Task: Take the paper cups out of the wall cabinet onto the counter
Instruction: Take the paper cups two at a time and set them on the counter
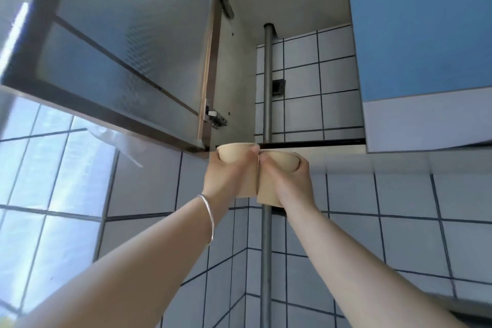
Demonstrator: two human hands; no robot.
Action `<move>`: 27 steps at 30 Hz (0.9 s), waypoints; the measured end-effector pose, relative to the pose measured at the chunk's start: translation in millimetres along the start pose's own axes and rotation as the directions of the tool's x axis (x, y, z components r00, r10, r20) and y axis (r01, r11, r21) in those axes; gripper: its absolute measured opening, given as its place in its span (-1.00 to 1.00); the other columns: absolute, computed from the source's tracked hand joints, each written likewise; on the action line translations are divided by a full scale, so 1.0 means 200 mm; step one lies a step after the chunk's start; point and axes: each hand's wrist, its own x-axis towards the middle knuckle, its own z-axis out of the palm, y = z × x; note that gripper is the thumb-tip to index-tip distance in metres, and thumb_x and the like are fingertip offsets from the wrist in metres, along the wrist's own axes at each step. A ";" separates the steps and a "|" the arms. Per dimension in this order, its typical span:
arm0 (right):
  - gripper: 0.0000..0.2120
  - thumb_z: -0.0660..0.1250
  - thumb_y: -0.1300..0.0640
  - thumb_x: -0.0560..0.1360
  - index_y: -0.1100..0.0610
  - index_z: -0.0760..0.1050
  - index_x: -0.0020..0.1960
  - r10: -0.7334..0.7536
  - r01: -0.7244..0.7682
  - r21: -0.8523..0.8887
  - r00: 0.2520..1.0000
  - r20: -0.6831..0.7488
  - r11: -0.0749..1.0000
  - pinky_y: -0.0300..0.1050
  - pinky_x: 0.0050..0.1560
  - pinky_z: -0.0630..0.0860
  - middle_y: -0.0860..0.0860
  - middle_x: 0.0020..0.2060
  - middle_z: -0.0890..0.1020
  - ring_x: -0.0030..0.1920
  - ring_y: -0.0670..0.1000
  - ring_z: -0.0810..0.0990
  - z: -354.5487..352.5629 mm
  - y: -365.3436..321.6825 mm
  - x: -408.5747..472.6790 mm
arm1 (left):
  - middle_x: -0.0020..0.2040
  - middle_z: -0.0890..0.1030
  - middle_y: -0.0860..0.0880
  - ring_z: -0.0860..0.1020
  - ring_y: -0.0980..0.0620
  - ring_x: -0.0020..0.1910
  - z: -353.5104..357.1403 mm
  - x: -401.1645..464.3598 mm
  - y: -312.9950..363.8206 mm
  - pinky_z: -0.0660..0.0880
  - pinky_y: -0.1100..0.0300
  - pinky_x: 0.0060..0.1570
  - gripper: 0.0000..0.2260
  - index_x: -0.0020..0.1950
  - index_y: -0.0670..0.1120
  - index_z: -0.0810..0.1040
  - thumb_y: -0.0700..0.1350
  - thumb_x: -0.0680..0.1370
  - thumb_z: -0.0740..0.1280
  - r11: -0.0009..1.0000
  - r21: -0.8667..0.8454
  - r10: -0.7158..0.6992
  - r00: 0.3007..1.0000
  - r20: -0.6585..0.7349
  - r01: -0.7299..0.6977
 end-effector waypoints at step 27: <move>-0.45 0.49 0.16 0.35 0.16 0.37 0.27 0.410 -0.590 -0.023 0.532 0.741 0.807 0.01 0.09 0.55 0.08 0.01 0.59 -0.04 0.03 0.58 0.78 0.31 -2.93 | -0.21 0.61 -0.02 0.55 0.14 -0.31 -2.28 -2.39 0.08 0.51 0.23 -0.29 -0.65 0.02 -0.16 0.52 -0.18 0.32 0.55 0.902 0.292 -0.055 0.754 -0.655 0.318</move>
